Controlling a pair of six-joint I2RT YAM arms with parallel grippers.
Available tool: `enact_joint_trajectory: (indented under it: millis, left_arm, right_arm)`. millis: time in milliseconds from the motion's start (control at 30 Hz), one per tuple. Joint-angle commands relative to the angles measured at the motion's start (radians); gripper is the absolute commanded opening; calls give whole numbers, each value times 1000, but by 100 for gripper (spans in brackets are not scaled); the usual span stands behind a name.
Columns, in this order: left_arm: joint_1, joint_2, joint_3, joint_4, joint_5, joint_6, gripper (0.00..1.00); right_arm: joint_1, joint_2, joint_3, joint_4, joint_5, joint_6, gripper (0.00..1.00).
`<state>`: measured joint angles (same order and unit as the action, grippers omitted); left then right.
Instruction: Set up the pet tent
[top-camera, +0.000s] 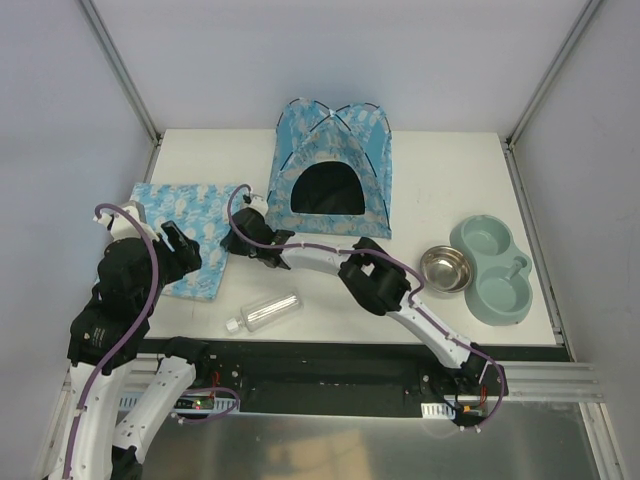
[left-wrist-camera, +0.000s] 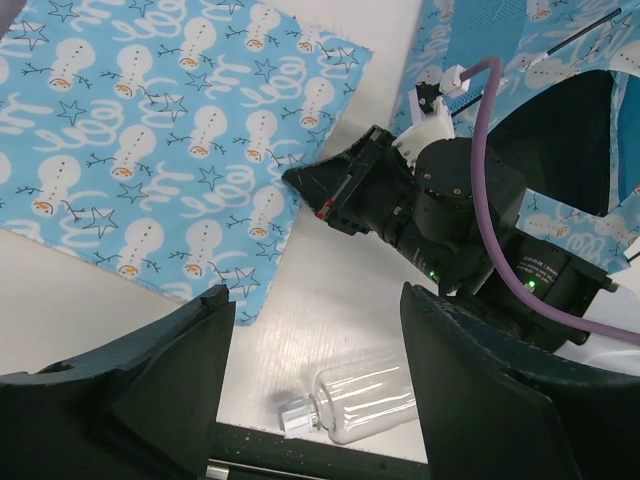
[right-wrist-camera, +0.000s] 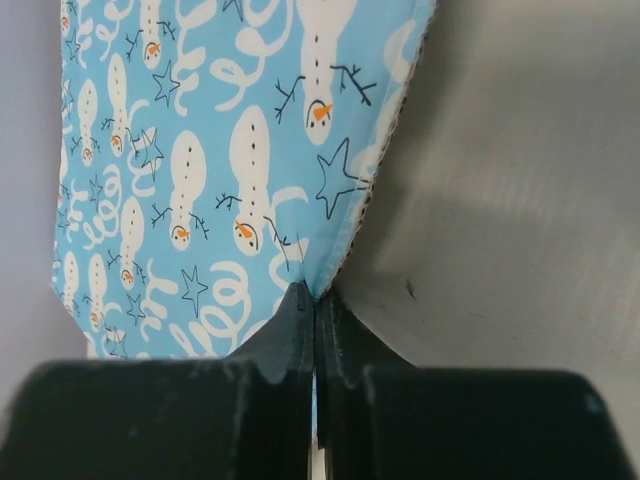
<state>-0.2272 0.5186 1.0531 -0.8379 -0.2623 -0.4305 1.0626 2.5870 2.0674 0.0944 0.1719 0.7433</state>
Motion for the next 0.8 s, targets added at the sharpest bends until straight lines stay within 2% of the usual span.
enact_joint_trajectory:
  millis: [0,133,267,500,633,767]
  left_arm:
    - [9,20,42,-3,9,-7,69]
    - [9,27,56,-3,0,-4,69]
    - [9,40,77,-3,-5,1,70]
    - [9,58,113,0,5,7,70]
    - [9,52,116,10,0,10,71]
    - [11,54,101,39,6,3,72]
  right_arm:
    - [-6,-160,-12,19,49,-198,0]
    - [-7,-260,-13,-4,22,-378,0]
    - [-10,-375,-45,-36,14,-491,0]
    - [-33,-637,-148,-91,37,-556,0]
    - [-55,-766,-161,-188,52,-578,0]
    - [-75,-893,-152,-358,83,-619,0]
